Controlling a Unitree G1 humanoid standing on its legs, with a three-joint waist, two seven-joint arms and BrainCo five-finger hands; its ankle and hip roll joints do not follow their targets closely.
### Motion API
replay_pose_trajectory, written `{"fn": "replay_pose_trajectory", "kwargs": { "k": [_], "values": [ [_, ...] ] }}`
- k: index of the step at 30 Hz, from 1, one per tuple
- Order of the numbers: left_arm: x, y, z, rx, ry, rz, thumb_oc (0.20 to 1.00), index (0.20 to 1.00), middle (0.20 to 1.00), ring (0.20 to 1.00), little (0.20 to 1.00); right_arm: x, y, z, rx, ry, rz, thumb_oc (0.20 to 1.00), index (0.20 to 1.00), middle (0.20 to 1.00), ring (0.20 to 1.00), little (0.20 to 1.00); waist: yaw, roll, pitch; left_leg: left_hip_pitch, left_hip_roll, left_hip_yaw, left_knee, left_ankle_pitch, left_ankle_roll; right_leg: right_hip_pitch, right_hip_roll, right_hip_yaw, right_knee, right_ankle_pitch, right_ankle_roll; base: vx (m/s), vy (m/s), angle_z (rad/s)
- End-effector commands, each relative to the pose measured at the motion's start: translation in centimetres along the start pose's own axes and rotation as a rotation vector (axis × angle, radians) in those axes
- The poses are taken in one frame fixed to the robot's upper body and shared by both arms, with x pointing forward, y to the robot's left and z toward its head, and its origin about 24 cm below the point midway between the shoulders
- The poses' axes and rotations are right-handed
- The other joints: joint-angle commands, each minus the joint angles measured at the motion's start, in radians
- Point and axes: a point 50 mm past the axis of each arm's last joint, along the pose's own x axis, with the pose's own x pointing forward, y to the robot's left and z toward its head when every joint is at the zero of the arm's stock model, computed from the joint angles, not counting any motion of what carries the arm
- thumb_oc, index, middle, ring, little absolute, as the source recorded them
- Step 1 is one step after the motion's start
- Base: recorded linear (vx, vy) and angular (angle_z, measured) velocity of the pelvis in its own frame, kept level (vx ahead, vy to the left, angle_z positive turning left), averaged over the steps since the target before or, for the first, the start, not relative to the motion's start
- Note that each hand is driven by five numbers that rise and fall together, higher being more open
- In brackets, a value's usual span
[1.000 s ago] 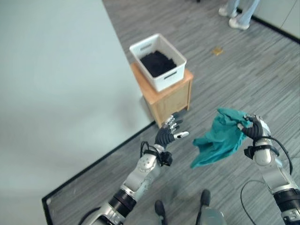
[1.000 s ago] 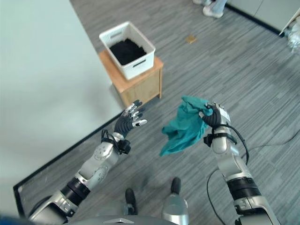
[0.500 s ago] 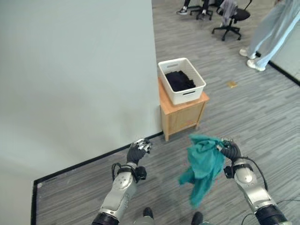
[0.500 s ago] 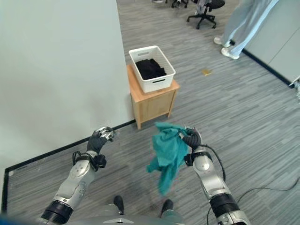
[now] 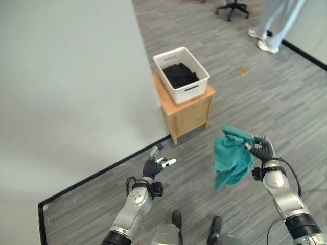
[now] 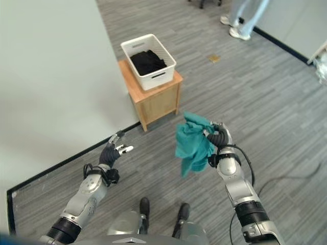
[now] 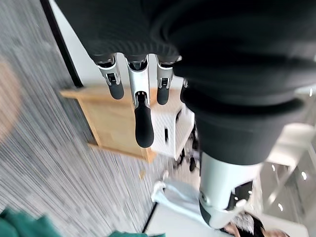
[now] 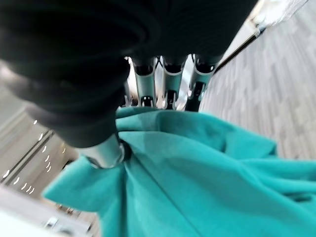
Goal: Pick up bed clothes into laundry basket.
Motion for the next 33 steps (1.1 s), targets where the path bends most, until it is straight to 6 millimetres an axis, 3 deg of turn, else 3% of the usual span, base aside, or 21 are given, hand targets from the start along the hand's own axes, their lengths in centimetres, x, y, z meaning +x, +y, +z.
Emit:
{"fn": "replay_pose_trajectory", "kwargs": {
  "k": [1,2,3,5,6,7,9,12,14,16,17,18,20,22,24,27,28,29,30,31,33],
  "values": [
    [0.8,-1.4,1.6,-0.028,-0.092,-0.043,1.000,1.000,1.000,1.000,1.000,1.3,-3.0,4.2,-0.043,-0.207,-0.094,0.200,0.200,0.200,0.200,0.200,-0.031,0.018,-0.039,-0.035,-0.045,0.006,-0.090,0.051,0.037,0.095,-0.040,-0.003,0.200,0.136,0.198,0.18,0.072,-0.17],
    [0.8,-1.4,1.7,-0.029,-0.092,-0.043,1.000,1.000,1.000,1.000,1.000,1.4,-3.1,4.2,-0.044,-0.207,-0.094,0.200,0.200,0.200,0.200,0.200,-0.029,0.021,-0.041,-0.038,-0.042,0.007,-0.091,0.053,0.037,0.090,-0.037,-0.001,0.199,0.140,0.196,0.22,0.084,-0.04],
    [1.0,-1.8,2.0,-0.020,-0.112,-0.054,1.000,1.000,1.000,1.000,1.000,1.6,-3.6,5.0,-0.036,-0.240,-0.119,0.200,0.200,0.200,0.200,0.200,-0.075,0.048,-0.023,0.006,-0.030,0.002,-0.096,0.026,0.047,-0.021,-0.031,0.030,0.343,0.185,0.218,0.20,0.048,0.07],
    [1.0,-1.8,2.1,-0.018,-0.116,-0.053,1.000,1.000,1.000,1.000,1.000,1.7,-3.9,5.3,-0.039,-0.252,-0.132,0.200,0.200,0.200,0.200,0.200,-0.087,0.060,-0.018,0.020,-0.023,0.009,-0.096,0.014,0.045,-0.050,-0.055,0.011,0.341,0.176,0.213,0.23,-0.005,0.05],
    [1.0,-1.9,2.4,-0.030,-0.127,-0.064,1.000,1.000,1.000,1.000,1.000,1.9,-4.1,5.9,-0.035,-0.274,-0.138,0.200,0.200,0.200,0.200,0.200,-0.104,0.076,-0.007,0.044,-0.012,0.007,-0.096,-0.009,0.030,-0.084,-0.097,-0.040,0.229,0.129,0.166,0.41,-0.190,-0.10],
    [0.8,-1.8,2.0,-0.031,-0.112,-0.064,1.000,1.000,1.000,1.000,1.000,2.0,-4.1,6.4,-0.035,-0.293,-0.134,0.200,0.200,0.200,0.200,0.200,-0.117,0.076,0.000,0.078,-0.007,0.007,-0.096,-0.033,0.015,-0.099,-0.104,-0.063,0.052,0.120,0.140,0.54,-0.279,-0.09],
    [0.7,-1.4,1.7,-0.031,-0.104,-0.056,1.000,1.000,1.000,1.000,1.000,2.1,-4.3,6.8,-0.033,-0.311,-0.137,0.200,0.200,0.200,0.200,0.200,-0.124,0.064,-0.006,0.108,-0.003,-0.005,-0.096,-0.059,-0.011,-0.128,-0.092,-0.061,-0.186,0.184,0.148,0.40,-0.235,-0.21],
    [0.8,-1.1,1.8,-0.018,-0.112,-0.047,1.000,1.000,1.000,1.000,1.000,2.0,-4.7,7.2,-0.030,-0.326,-0.162,0.200,0.200,0.200,0.200,0.200,-0.129,0.058,-0.014,0.131,0.009,-0.018,-0.096,-0.079,-0.033,-0.156,-0.095,-0.047,-0.288,0.239,0.165,0.39,-0.190,0.06],
    [1.1,-1.6,2.1,-0.004,-0.126,-0.074,1.000,1.000,1.000,1.000,1.000,2.0,-5.7,7.4,-0.066,-0.342,-0.191,0.200,0.200,0.200,0.200,0.200,-0.127,0.033,-0.029,0.201,0.006,-0.054,-0.091,-0.130,-0.035,-0.122,-0.089,-0.020,-0.329,0.271,0.160,0.52,-0.250,0.59],
    [1.4,-2.2,2.6,-0.023,-0.149,-0.089,1.000,1.000,1.000,1.000,1.000,2.5,-7.0,8.4,-0.088,-0.381,-0.227,0.200,0.200,0.200,0.200,0.200,-0.125,0.019,-0.036,0.174,0.011,-0.073,0.101,-0.186,-0.058,-0.056,-0.104,-0.051,-0.337,0.281,0.146,0.34,-0.203,0.83],
    [1.4,-2.2,2.6,-0.023,-0.149,-0.089,1.000,1.000,1.000,1.000,1.000,2.5,-7.0,8.4,-0.088,-0.382,-0.227,0.200,0.200,0.200,0.200,0.200,-0.127,0.018,-0.037,0.171,0.011,-0.074,0.103,-0.186,-0.057,-0.057,-0.105,-0.053,-0.337,0.281,0.147,0.29,-0.270,1.09],
    [1.7,-2.8,2.8,-0.046,-0.152,-0.093,1.000,1.000,1.000,1.000,1.000,2.9,-7.9,9.4,-0.113,-0.418,-0.249,0.200,0.200,0.200,0.200,0.200,-0.110,0.010,-0.018,0.058,0.036,-0.089,0.389,-0.128,-0.097,0.025,-0.087,-0.060,-0.343,0.253,0.105,0.21,-0.276,0.67],
    [1.8,-2.8,2.8,-0.070,-0.146,-0.094,1.000,1.000,1.000,1.000,1.000,3.7,-9.0,10.7,-0.145,-0.451,-0.276,0.200,0.200,0.200,0.200,0.200,-0.090,-0.002,0.005,-0.056,0.077,-0.068,0.600,-0.055,-0.124,0.078,-0.076,-0.093,-0.343,0.210,0.066,0.20,-0.300,0.32],
    [1.6,-2.5,2.8,-0.067,-0.147,-0.090,1.000,1.000,1.000,1.000,1.000,4.4,-10.2,11.9,-0.170,-0.477,-0.297,0.200,0.200,0.200,0.200,0.200,-0.077,-0.012,0.013,-0.119,0.121,0.003,0.593,-0.052,-0.116,0.109,-0.072,-0.110,-0.343,0.182,0.063,0.28,-0.151,0.32],
    [1.2,-2.0,2.2,-0.064,-0.121,-0.086,1.000,1.000,1.000,1.000,1.000,5.1,-11.1,12.8,-0.217,-0.489,-0.290,0.200,0.200,0.200,0.200,0.200,-0.063,-0.014,-0.005,-0.127,0.112,0.069,0.370,-0.061,-0.090,0.135,-0.068,-0.128,-0.343,0.153,0.078,0.39,0.002,0.18],
    [0.9,-1.7,1.6,-0.062,-0.097,-0.081,1.000,1.000,1.000,1.000,1.000,5.5,-11.7,13.2,-0.266,-0.492,-0.285,0.200,0.200,0.200,0.200,0.200,-0.057,0.009,-0.023,-0.115,0.110,0.111,0.152,0.039,-0.102,0.163,-0.046,-0.142,-0.343,0.130,0.094,0.27,0.049,0.19],
    [0.8,-1.7,1.2,-0.068,-0.081,-0.080,0.768,0.768,0.768,0.768,0.768,5.9,-11.8,13.5,-0.286,-0.489,-0.278,0.200,0.200,0.200,0.200,0.200,-0.054,0.019,-0.032,-0.094,0.114,0.118,0.053,0.071,-0.121,0.193,-0.038,-0.144,-0.343,0.097,0.100,0.46,0.068,0.13],
    [0.8,-1.6,1.0,-0.065,-0.072,-0.075,0.467,0.467,0.467,0.467,0.467,6.1,-12.4,13.9,-0.311,-0.494,-0.292,0.200,0.200,0.200,0.200,0.200,-0.048,0.022,-0.037,-0.111,0.129,0.159,-0.018,0.099,-0.126,0.211,-0.033,-0.164,-0.343,0.076,0.101,0.51,0.077,0.15],
    [0.8,-1.6,0.8,-0.060,-0.058,-0.078,0.351,0.351,0.351,0.351,0.351,6.3,-13.3,14.3,-0.340,-0.496,-0.312,0.200,0.200,0.200,0.200,0.200,-0.047,0.026,-0.045,-0.142,0.160,0.245,-0.080,0.125,-0.124,0.241,-0.026,-0.202,-0.343,0.061,0.098,0.42,0.074,0.27],
    [0.7,-1.7,0.7,-0.062,-0.054,-0.081,0.200,0.200,0.200,0.200,0.200,6.3,-13.5,14.6,-0.346,-0.500,-0.314,0.200,0.200,0.200,0.200,0.200,-0.048,0.030,-0.048,-0.156,0.173,0.280,-0.082,0.134,-0.122,0.262,-0.021,-0.222,-0.343,0.052,0.099,0.31,0.042,0.54],
    [0.4,-1.6,0.5,-0.082,-0.042,-0.092,0.200,0.200,0.200,0.200,0.200,6.2,-13.6,14.2,-0.343,-0.484,-0.310,0.200,0.200,0.200,0.200,0.200,-0.057,0.044,-0.074,-0.140,0.167,0.288,-0.091,0.138,-0.110,0.303,-0.002,-0.228,-0.335,0.043,0.109,0.34,0.054,0.69]
  ]
}}
